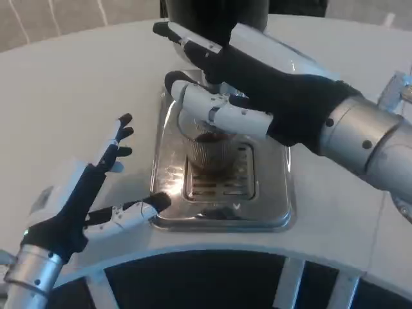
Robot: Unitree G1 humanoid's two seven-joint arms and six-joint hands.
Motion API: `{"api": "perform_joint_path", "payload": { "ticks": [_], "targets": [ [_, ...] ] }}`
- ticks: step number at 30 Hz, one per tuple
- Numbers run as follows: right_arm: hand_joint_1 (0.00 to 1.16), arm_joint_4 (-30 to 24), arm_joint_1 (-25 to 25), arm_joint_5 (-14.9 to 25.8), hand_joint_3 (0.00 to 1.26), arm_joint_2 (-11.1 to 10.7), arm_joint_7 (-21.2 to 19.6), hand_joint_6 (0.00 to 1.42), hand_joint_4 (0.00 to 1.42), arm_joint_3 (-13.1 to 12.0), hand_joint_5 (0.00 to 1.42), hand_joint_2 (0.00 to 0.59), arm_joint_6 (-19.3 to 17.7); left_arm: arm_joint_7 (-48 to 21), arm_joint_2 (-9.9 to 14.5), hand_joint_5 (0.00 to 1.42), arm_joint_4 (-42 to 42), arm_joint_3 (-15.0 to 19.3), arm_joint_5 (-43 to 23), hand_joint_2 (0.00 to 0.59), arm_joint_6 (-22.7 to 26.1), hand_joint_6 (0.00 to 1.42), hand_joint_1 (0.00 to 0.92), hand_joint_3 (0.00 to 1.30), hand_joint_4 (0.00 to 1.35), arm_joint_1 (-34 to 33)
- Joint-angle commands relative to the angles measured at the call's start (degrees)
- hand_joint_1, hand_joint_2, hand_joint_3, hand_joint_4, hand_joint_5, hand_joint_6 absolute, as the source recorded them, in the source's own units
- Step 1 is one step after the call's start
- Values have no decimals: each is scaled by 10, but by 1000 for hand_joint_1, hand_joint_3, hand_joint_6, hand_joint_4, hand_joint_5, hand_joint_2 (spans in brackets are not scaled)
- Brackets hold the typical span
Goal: Grasp the cup under the faucet to collect the drink, then remove the cup.
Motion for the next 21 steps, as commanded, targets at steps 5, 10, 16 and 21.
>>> {"api": "perform_joint_path", "payload": {
  "ticks": [5, 10, 16, 21],
  "targets": [
    [0, -29, 18, 13, 0, 4, 33, 0, 0, 12, 0, 546, 0, 21, -12, 203, 65, -24, 17, 48, -9, 312, 205, 0, 0, -54],
    [0, -36, 21, 12, 0, 1, 38, 0, 0, 8, 0, 546, 5, 33, -20, 210, 100, -36, 29, 52, -10, 312, 203, 0, 0, -87],
    [0, -46, 23, 11, 0, -4, 43, 0, 0, 4, 0, 546, 14, 40, -27, 213, 133, -51, 33, 58, -10, 312, 203, 0, 0, -120],
    [0, -56, 28, 7, 0, -7, 40, 0, 0, 0, 0, 546, 19, 44, -24, 215, 140, -59, 32, 59, -12, 312, 202, 0, 0, -128]
  ]
}}
